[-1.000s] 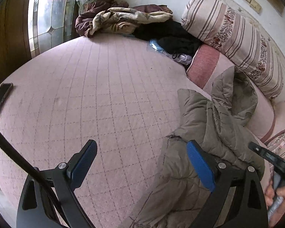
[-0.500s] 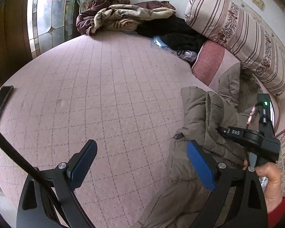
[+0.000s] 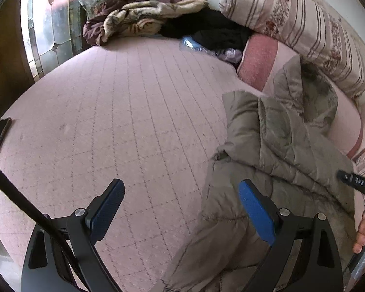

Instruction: Fold large clothes

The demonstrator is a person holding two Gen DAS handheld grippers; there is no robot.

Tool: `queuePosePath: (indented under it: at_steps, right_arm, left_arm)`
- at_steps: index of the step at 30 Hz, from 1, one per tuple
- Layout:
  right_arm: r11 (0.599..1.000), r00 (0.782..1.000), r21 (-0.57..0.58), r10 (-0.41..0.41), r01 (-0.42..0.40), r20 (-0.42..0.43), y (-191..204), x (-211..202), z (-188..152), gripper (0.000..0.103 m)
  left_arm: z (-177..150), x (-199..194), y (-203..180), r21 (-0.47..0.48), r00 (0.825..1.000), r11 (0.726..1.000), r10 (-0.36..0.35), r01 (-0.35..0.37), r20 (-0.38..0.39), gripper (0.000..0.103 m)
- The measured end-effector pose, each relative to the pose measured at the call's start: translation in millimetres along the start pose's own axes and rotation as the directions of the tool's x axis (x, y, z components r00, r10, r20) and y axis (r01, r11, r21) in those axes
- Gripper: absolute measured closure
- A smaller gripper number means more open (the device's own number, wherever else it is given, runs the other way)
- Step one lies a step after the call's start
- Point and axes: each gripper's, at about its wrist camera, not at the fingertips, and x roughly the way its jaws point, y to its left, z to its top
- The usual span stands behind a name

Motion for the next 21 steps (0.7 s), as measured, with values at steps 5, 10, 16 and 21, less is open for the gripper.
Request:
queuePosePath:
  at_steps: [5,10,16,21]
  right_arm:
    - [0.988,0.996,0.150,0.046,-0.034,-0.076,-45,38,-15,0.071]
    - [0.996,0.998,0.087,0.025,-0.020,-0.058,-36,26,-10,0.065]
    - [0.997,1.000,0.078,0.029,-0.029,-0.002,-77,-38,-56,0.048]
    - [0.993,0.997,0.109,-0.046,0.052,-0.063,-138,-69,-133,0.048]
  left_arm:
    - [-10,28,-9,0.058,0.994,0.998,0.046,-0.040,-0.104,0.008]
    - [-11,36,-8,0.041,0.989,0.999,0.023,-0.018,-0.146,0.008]
    - [-18,17,-5,0.070,0.992,0.997,-0.006,0.015,-0.127,0.008]
    - [-42,11,-4,0.129,0.992,0.992,0.001,0.016,-0.126,0.008]
